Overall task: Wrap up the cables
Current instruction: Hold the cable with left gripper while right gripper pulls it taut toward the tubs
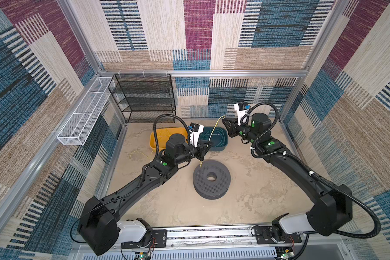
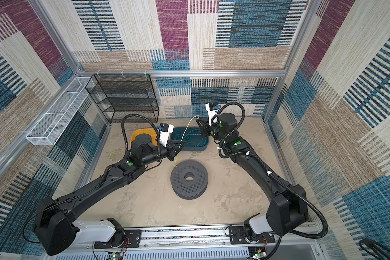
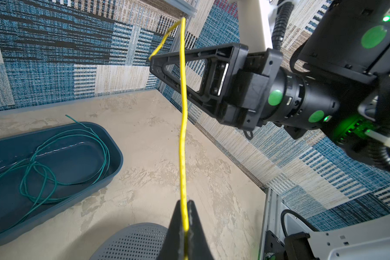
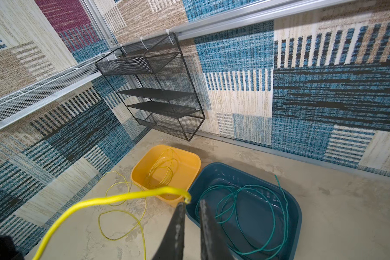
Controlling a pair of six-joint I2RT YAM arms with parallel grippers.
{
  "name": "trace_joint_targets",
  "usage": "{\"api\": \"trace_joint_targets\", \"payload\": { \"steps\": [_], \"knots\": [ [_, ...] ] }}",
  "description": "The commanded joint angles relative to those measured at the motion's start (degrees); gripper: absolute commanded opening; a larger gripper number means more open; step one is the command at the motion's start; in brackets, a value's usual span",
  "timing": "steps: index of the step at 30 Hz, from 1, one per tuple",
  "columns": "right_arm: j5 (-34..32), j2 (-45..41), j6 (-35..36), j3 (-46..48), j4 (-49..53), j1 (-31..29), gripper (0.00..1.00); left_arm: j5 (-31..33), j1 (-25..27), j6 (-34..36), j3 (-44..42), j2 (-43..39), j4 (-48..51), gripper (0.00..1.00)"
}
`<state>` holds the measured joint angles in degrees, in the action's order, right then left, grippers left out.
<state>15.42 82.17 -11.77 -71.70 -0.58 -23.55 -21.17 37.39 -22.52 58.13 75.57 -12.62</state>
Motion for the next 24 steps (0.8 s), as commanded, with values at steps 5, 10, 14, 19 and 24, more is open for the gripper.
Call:
{"api": "trace_joint_targets", "payload": {
  "steps": [5, 10, 14, 19, 24],
  "knots": [
    [0.33, 0.68, -0.88, -1.43, -2.18, 0.00, 0.12, -0.47, -0.03, -0.33, -0.38, -0.26, -1.55, 0.00],
    [0.49, 1.06, -0.36, -1.27, -1.82, 0.00, 0.12, -0.43, -0.03, -0.06, -0.56, -0.29, -1.79, 0.00],
    [2.13, 0.41, -0.35, -0.43, -2.17, -0.05, 0.22, -0.32, -0.03, 0.22, -0.56, -0.33, -1.79, 0.00],
    [1.02, 0.49, -0.14, -0.53, -2.53, -0.05, 0.22, -0.52, -0.04, 0.06, -0.43, 0.05, -1.92, 0.00],
    [-0.76, 1.85, 0.13, -2.53, -1.09, -0.05, 0.14, -0.55, -0.12, -0.15, -0.52, 0.12, -2.14, 0.00]
  ]
}}
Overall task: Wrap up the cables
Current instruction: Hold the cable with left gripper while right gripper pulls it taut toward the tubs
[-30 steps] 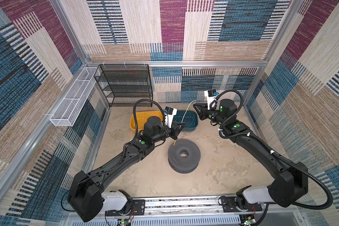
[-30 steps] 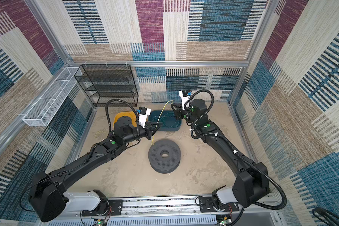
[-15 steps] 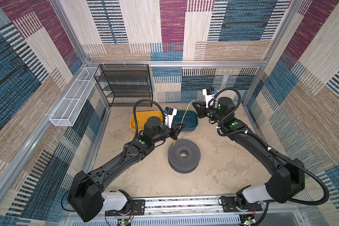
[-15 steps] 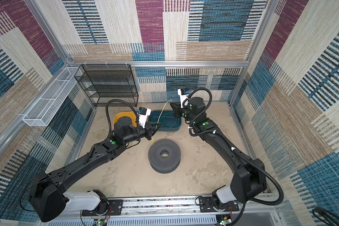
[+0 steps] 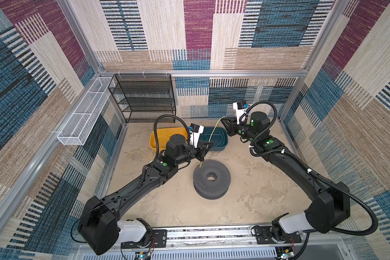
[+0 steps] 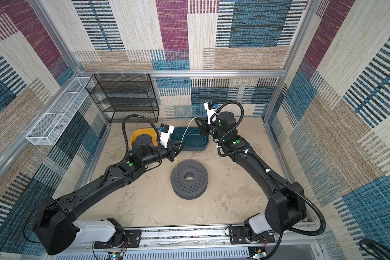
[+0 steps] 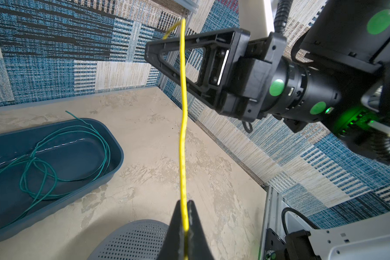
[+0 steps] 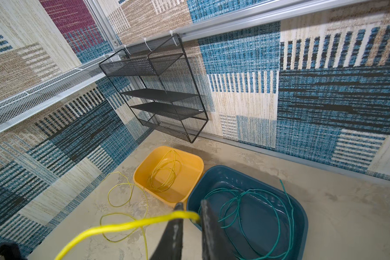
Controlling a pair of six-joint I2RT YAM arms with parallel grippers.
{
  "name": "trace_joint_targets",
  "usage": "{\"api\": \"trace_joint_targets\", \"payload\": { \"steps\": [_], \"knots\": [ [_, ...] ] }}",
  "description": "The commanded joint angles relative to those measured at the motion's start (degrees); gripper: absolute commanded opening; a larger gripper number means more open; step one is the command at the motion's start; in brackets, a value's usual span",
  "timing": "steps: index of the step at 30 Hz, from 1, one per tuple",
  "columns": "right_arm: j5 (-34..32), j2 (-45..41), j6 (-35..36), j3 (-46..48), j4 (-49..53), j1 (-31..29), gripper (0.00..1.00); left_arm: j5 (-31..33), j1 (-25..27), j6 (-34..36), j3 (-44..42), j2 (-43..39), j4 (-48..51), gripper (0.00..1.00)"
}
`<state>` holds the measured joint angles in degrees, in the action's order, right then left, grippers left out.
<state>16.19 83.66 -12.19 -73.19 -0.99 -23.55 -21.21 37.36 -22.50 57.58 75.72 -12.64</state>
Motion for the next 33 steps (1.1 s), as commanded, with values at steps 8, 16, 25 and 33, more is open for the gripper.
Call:
{"api": "trace_joint_targets", "payload": {
  "steps": [8, 16, 25, 33],
  "knots": [
    [-6.81, 0.28, 3.51, -0.77, 1.54, -0.03, 0.00, 0.14, -0.20, 0.67, -0.28, -1.00, -0.62, 0.00],
    [-28.73, -1.32, 18.43, 4.48, 2.20, -0.77, 0.00, 2.18, -1.94, 6.90, 6.82, -1.98, 22.13, 0.00],
    [-34.70, -5.73, 34.69, 15.88, -11.78, -2.46, 0.00, 10.58, -6.71, 15.45, 16.16, -0.05, 44.07, 0.00],
    [-35.58, -7.57, 47.71, 22.31, -19.86, -4.32, 0.00, 15.20, -7.49, 21.19, 21.84, 3.16, 52.46, 0.00]
  ]
}}
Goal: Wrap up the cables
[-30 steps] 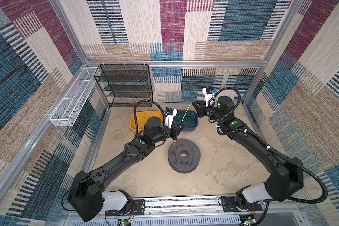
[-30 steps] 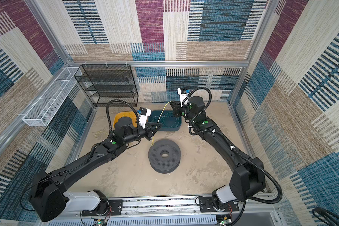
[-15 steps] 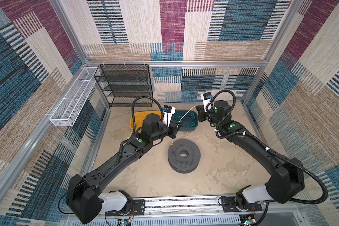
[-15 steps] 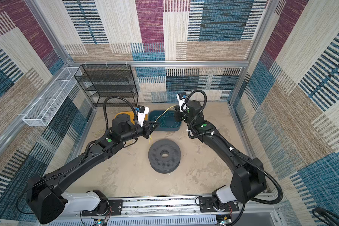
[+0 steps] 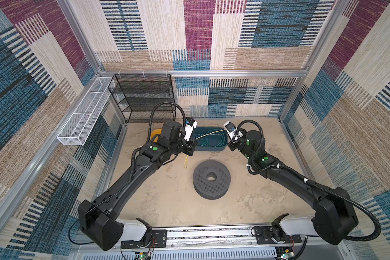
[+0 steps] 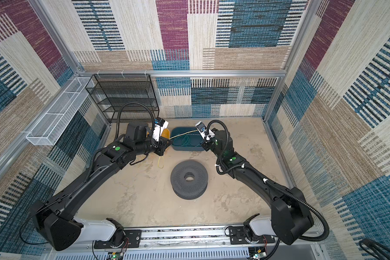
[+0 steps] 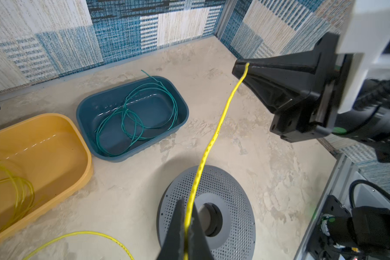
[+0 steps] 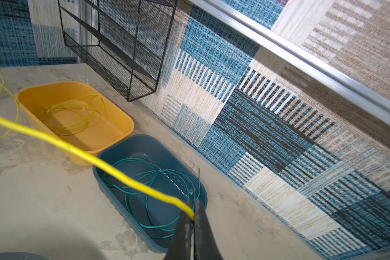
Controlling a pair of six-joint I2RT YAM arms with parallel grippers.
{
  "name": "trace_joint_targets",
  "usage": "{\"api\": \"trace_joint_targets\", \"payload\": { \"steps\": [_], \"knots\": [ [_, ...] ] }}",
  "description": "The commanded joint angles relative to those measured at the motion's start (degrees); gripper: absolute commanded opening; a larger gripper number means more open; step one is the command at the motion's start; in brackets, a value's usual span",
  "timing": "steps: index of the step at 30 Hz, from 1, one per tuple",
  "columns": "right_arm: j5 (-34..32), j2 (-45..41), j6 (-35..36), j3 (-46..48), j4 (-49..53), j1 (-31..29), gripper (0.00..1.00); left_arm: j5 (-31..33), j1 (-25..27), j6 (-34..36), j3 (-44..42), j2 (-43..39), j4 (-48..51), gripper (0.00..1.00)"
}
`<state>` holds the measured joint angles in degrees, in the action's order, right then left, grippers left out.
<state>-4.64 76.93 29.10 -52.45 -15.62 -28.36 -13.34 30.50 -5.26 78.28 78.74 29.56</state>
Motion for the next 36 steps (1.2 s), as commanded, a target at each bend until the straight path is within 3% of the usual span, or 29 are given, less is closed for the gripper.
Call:
{"api": "trace_joint_targets", "payload": {
  "steps": [1, 5, 13, 22, 26, 28, 30, 32, 34, 36],
  "knots": [
    [-15.17, -1.05, 7.84, 2.29, -6.14, 0.49, 0.00, 7.91, -0.64, 4.68, 1.26, 0.19, 10.97, 0.00],
    [-18.44, -1.27, 13.30, 4.16, -9.81, 0.50, 0.00, 9.45, -0.65, 6.80, 1.39, -0.32, 13.19, 0.00],
    [-16.96, -3.25, 20.35, 8.50, -16.54, 0.49, 0.00, 12.62, -0.62, 9.90, 0.95, -0.85, 17.03, 0.00],
    [-19.41, -2.49, 25.77, 9.47, -17.67, 0.45, 0.00, 16.25, -0.64, 11.97, 1.34, -1.38, 19.23, 0.00],
    [-18.92, -2.34, 23.23, 8.77, -16.65, 0.50, 0.01, 16.70, -0.62, 11.89, 1.00, -1.74, 18.98, 0.00],
    [-16.66, -2.98, 17.16, 6.60, -12.03, 0.50, 0.15, 15.35, -0.65, 11.05, 1.17, -1.43, 18.22, 0.00],
    [-11.24, -3.89, 8.92, 2.96, -4.56, 0.47, 0.44, 14.50, -0.63, 9.49, 1.50, -0.95, 16.38, 0.00],
    [-8.46, -4.71, 1.56, -0.03, 0.48, 0.50, 0.61, 13.32, -0.64, 7.24, 2.11, -0.40, 13.74, 0.00],
    [-10.02, -5.12, -2.75, -1.25, 2.84, 0.49, 0.74, 12.94, -0.64, 5.47, 2.85, 0.46, 11.64, 0.00],
    [-16.11, -4.68, -7.68, -2.57, 3.81, 0.72, 0.80, 11.83, -0.63, 4.34, 3.69, 1.40, 9.88, 0.00]
  ]
}}
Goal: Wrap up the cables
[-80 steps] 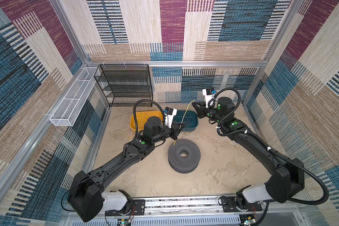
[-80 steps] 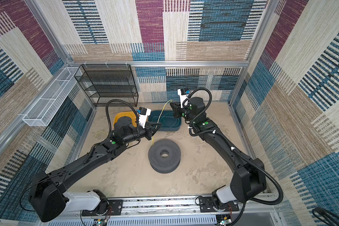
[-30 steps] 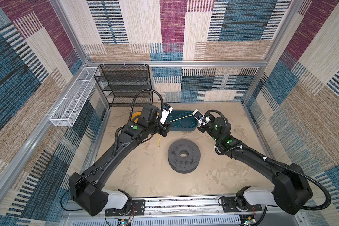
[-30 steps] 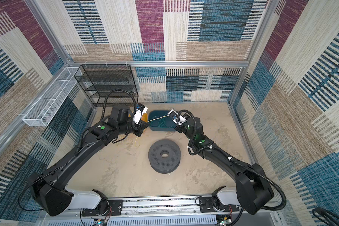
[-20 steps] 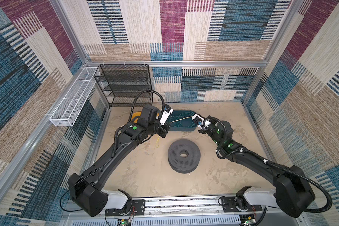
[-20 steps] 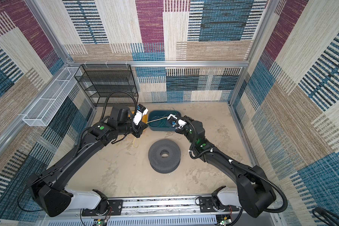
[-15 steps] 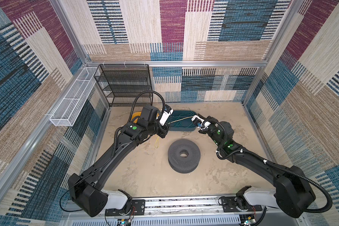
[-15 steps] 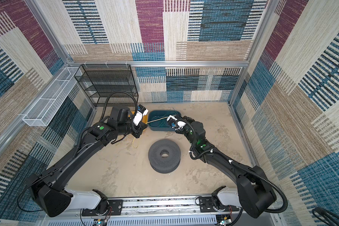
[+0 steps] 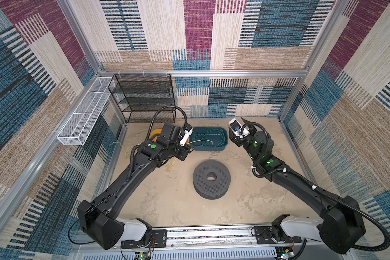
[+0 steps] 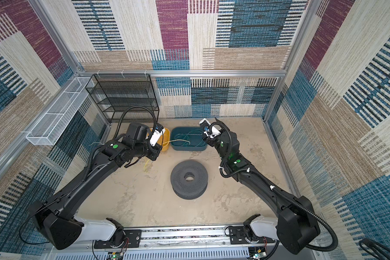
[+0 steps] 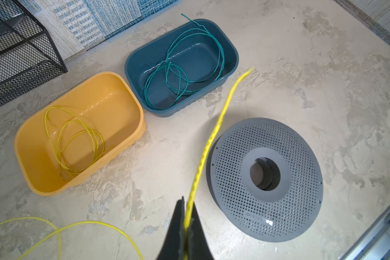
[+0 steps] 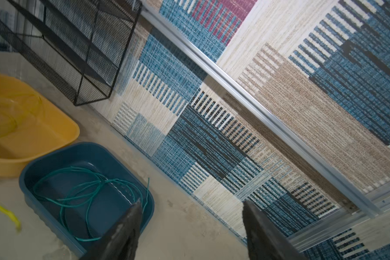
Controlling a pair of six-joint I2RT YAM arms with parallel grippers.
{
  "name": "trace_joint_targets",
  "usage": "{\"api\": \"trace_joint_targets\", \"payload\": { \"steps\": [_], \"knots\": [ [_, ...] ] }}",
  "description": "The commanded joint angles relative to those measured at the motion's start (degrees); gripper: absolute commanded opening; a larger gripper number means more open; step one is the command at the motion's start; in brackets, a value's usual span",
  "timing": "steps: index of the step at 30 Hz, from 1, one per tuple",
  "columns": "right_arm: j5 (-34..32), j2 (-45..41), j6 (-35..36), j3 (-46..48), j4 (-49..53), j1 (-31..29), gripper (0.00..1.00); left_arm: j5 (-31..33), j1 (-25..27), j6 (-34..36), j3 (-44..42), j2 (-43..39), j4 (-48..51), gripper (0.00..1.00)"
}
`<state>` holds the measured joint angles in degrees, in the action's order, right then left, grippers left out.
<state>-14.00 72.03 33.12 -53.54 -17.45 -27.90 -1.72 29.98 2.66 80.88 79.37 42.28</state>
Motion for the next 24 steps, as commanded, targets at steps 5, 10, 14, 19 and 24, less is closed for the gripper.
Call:
{"api": "trace_joint_targets", "payload": {
  "steps": [5, 10, 14, 19, 24],
  "knots": [
    [-8.93, 2.77, -33.85, -13.04, 21.78, 1.12, 0.79, -4.49, -0.13, -6.70, 2.21, 2.10, -8.06, 0.00],
    [9.07, -4.05, -61.60, -7.96, 16.87, 1.53, 0.77, -10.70, -0.12, -11.09, 1.12, 2.71, -16.31, 0.00],
    [22.96, -6.69, -81.00, 0.42, 2.94, 1.53, 0.76, -16.48, 0.83, -13.48, -3.02, 2.55, -27.52, 0.00],
    [34.09, -2.52, -93.57, 2.30, -6.47, 1.27, 0.77, -15.22, 5.19, -11.83, -6.26, 3.44, -36.78, 0.00],
    [36.07, -0.10, -98.37, 3.81, -9.97, 0.97, 0.73, -16.10, 6.55, -12.39, -7.23, 4.70, -41.05, 0.00]
  ]
}}
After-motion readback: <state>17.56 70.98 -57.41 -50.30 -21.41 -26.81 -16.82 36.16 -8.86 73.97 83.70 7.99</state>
